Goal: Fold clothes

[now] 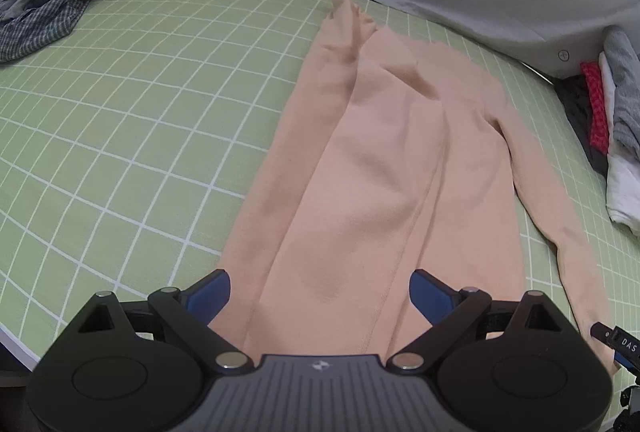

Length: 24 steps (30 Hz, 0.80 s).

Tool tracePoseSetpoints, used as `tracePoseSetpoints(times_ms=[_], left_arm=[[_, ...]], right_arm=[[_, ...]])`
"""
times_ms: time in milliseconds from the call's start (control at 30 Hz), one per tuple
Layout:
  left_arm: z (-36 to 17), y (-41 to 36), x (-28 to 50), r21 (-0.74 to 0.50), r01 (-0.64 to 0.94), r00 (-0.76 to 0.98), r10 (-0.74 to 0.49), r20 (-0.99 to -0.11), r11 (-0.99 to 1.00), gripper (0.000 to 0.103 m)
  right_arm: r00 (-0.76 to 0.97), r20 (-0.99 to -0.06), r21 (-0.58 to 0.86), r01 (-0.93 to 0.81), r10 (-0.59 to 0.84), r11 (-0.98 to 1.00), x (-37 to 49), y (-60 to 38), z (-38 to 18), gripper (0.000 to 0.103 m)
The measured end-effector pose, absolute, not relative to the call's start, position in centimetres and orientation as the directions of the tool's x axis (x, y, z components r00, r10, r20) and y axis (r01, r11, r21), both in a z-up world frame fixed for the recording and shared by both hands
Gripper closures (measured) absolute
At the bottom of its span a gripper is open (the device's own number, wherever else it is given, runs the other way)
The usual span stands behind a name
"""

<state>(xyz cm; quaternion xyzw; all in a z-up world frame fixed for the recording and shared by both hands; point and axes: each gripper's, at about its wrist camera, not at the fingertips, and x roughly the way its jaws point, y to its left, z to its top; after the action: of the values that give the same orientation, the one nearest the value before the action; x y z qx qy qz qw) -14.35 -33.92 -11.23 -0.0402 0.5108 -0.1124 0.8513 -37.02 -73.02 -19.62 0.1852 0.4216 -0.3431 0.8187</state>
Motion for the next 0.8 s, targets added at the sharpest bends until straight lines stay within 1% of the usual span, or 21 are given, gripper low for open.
tracePoseSetpoints(times_ms=[33, 67, 100, 333, 533, 667, 800], left_arm=[[-11.1, -33.8, -14.2, -0.184, 0.141, 0.462, -0.229, -0.857, 0.973, 0.007], [-11.0, -33.7, -14.1, -0.186, 0.135, 0.467, -0.228, -0.854, 0.973, 0.007], [-10.9, -33.6, -14.0, -0.188, 0.13, 0.471, -0.227, -0.852, 0.974, 0.007], [-11.0, -33.2, -13.5, -0.179, 0.135, 0.471, -0.222, -0.854, 0.974, 0.007], [-11.3, -31.8, -12.2, -0.177, 0.133, 0.458, -0.219, -0.862, 0.975, 0.007], [-11.1, -30.2, -10.9, -0.171, 0.137, 0.456, -0.216, -0.864, 0.976, 0.007], [-10.7, -28.3, -9.3, -0.163, 0.143, 0.458, -0.211, -0.864, 0.976, 0.007]], right_arm=[[0.423, -0.814, 0.018, 0.703, -0.398, 0.711, -36.9, -73.0, -19.4, 0.067], [0.435, -0.814, 0.027, 0.692, -0.386, 0.721, -36.7, -73.0, -19.2, 0.078], [0.446, -0.813, 0.036, 0.68, -0.374, 0.732, -36.5, -73.0, -19.1, 0.092], [0.49, -0.793, 0.072, 0.666, -0.363, 0.743, -35.5, -72.2, -17.9, 0.093], [0.58, -0.738, 0.13, 0.623, -0.344, 0.772, -33.3, -70.6, -15.3, 0.093], [0.642, -0.706, 0.178, 0.57, -0.3, 0.802, -30.7, -68.4, -13.8, 0.093], [0.699, -0.683, 0.237, 0.486, -0.212, 0.841, -27.2, -65.0, -12.9, 0.093]])
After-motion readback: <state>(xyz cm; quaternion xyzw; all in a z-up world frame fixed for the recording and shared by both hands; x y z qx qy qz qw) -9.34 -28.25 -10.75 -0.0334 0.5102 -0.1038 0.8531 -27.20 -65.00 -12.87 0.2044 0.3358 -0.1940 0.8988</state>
